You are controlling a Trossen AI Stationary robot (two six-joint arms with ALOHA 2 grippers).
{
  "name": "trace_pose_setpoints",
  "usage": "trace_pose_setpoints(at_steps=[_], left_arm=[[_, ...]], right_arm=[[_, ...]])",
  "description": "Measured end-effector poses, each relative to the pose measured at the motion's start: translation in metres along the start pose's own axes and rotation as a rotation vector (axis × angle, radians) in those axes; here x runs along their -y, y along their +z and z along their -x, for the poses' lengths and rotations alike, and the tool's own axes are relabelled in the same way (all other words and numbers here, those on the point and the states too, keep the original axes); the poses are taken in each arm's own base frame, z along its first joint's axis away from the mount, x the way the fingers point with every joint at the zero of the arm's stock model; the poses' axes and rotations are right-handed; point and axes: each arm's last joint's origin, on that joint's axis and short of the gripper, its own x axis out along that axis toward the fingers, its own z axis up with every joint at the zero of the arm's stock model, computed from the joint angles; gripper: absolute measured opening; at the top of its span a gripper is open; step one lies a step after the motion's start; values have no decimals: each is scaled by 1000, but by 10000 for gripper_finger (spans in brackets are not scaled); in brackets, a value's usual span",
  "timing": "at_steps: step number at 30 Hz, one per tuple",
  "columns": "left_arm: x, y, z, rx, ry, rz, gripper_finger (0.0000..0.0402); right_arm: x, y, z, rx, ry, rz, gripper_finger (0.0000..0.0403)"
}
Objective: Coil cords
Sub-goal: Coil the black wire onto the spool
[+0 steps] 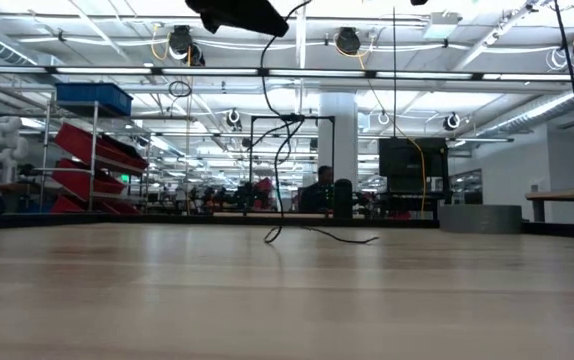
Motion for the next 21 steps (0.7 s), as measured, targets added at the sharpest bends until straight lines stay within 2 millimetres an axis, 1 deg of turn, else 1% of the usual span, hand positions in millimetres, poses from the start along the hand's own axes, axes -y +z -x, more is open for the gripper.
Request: trace_pose_setpoints(at_steps=[3, 6, 10, 14, 16, 21], left_arm=[[3, 5, -4, 58, -31, 25, 0], [8, 6, -12, 95, -74, 18, 0], [12, 1, -26, 87, -74, -11, 0], [8, -5, -40, 62, -48, -7, 0], [5, -5, -43, 66, -39, 0, 0], [5, -3, -41, 75, -35, 2, 0]], right_arm=[[1, -1, -1, -2, -34, 2, 0], [1, 0, -2, 4, -46, 15, 0], [1, 0, -2, 7, -45, 18, 0], [1, 0, -3, 5, -40, 12, 0], [1, -1, -2, 0, -40, 12, 0], [1, -2, -3, -8, -41, 12, 0]])
